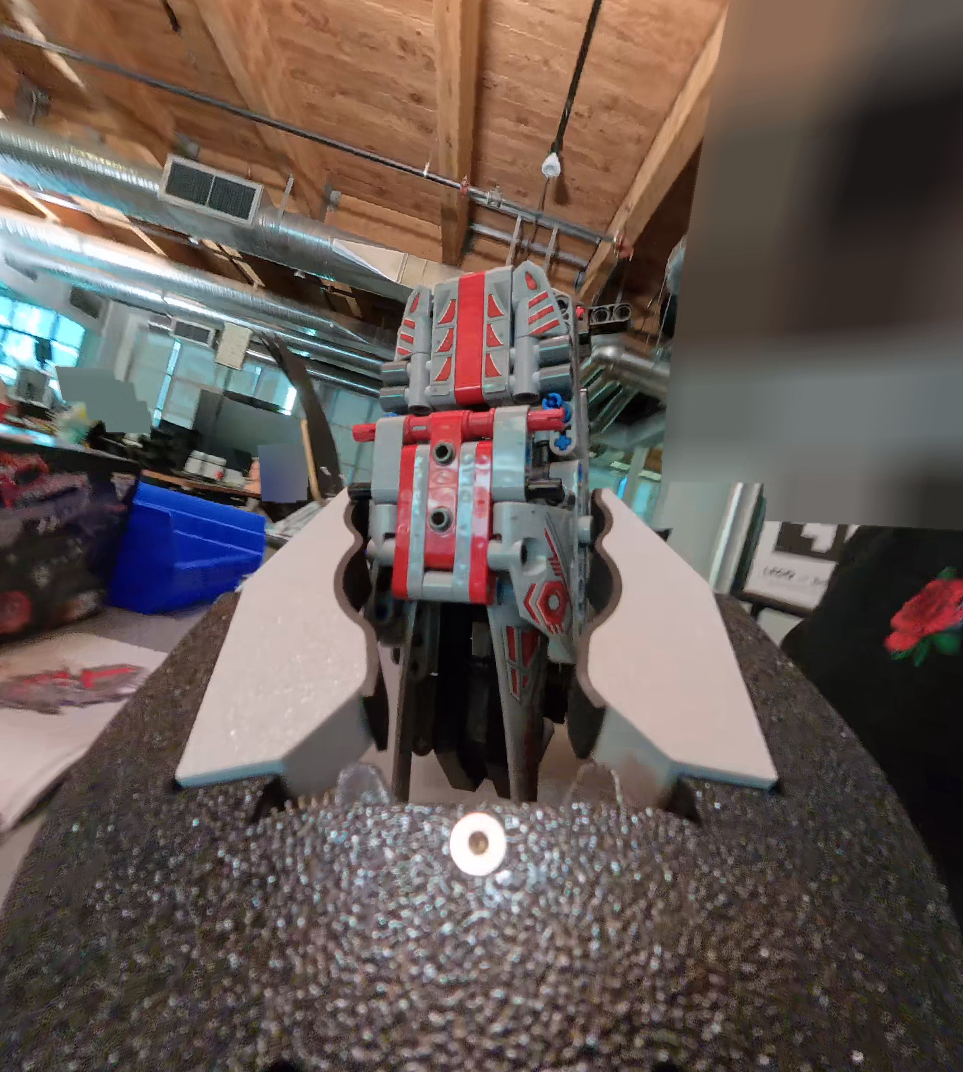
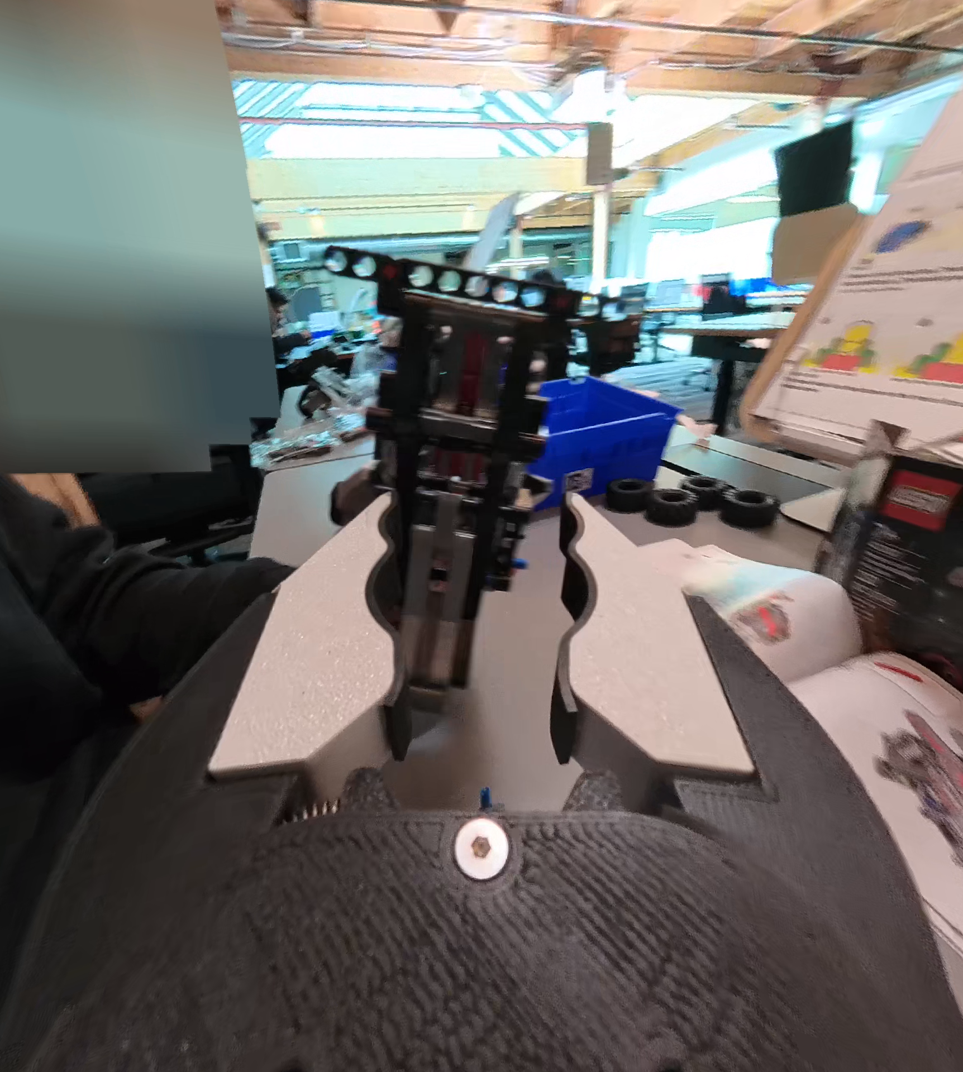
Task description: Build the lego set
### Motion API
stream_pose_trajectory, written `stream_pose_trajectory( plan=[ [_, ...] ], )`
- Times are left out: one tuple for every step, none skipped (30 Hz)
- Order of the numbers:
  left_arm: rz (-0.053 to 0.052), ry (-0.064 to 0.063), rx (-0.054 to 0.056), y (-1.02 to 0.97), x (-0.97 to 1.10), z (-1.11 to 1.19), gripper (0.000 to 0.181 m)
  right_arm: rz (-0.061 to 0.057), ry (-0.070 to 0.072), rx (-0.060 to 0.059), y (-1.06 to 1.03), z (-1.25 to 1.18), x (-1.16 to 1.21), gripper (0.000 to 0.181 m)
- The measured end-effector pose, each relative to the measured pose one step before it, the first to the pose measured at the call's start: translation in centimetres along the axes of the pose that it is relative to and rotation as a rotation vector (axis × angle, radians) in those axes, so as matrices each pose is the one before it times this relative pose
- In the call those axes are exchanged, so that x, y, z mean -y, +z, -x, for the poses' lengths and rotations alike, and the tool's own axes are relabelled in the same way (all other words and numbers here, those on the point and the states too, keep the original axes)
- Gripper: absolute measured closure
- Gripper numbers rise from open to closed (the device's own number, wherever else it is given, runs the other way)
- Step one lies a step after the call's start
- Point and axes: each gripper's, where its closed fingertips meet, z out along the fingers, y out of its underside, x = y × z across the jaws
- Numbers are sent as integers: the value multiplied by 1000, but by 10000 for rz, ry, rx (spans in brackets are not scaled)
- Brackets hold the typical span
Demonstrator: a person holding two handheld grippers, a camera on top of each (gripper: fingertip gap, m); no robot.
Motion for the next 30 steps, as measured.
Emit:
stream_pose_trajectory(
  plan=[
    [-139,-646,-94,-88,258,86,108,-40,259,-548,-357,-1012,226,129],
    [-91,-650,-60,-27,176,120,108,-19,231,-341,-104,-606,59,127],
    [-109,-521,-193,-3,120,-63,108,-36,229,16,178,139,-47,125],
    [-133,-421,-281,-2,79,-201,108,5,250,195,424,617,-126,122],
    [-163,-363,-160,47,89,-90,108,76,178,118,578,655,-212,119],
    [-179,-209,-83,64,75,-40,108,148,25,-118,572,312,-220,118],
    [-182,-58,-105,50,64,-98,108,156,-81,-284,470,31,-165,116],
    [-217,-5,-84,-23,179,-74,109,-37,-89,-83,311,278,144,111],
    [-215,81,-39,-58,248,-40,109,-101,53,-37,112,250,230,118],
    [-115,284,52,-63,152,27,108,-62,4,-171,53,-21,143,122],
    [5,431,130,-50,17,91,109,-91,-108,-236,-4,-123,137,120],
    [54,436,203,-13,-26,168,108,-129,-149,-101,-23,36,167,122],
    [39,374,194,8,-9,162,108,-10,-92,-7,11,127,-13,122],
    [33,319,96,22,-24,63,108,108,-61,63,74,191,-190,118],
    [73,263,12,49,-103,-48,108,244,-41,140,150,294,-368,115],
    [56,246,-23,71,-131,-120,108,190,-53,-8,127,52,-257,115],
    [35,228,-21,101,-122,-135,108,-11,-114,-122,50,-70,38,114],
    [16,201,-73,102,-104,-222,108,-116,-93,-22,26,44,186,115],
    [-69,80,-120,79,53,-222,108,-57,52,161,-28,211,71,119],
    [6,79,-19,66,0,-42,108,4,216,152,-4,128,-20,119],
    [76,119,56,71,-59,58,108,-10,137,38,-59,-65,-18,119],
    [130,140,15,85,-109,18,108,-23,-62,26,-111,-109,-23,119],
    [153,185,-40,80,-115,-85,108,-22,-49,125,-130,-2,-17,119],
    [191,189,-20,81,-166,-75,108,14,103,174,-165,44,6,119],
    [204,174,47,105,-171,-14,108,-11,196,148,-184,-19,95,119],
    [186,215,108,136,-162,14,108,-60,116,41,-204,-128,186,119],
    [134,295,97,130,-121,-41,108,-72,-42,-30,-174,-119,161,119],
    [83,262,84,124,-66,-57,108,64,-159,-32,-48,-24,-84,119],
    [62,139,101,98,-55,3,108,-27,-129,-61,-65,-67,46,119],
    [54,48,132,131,-71,52,108,-44,-52,-85,-42,-118,62,119]
  ],
)
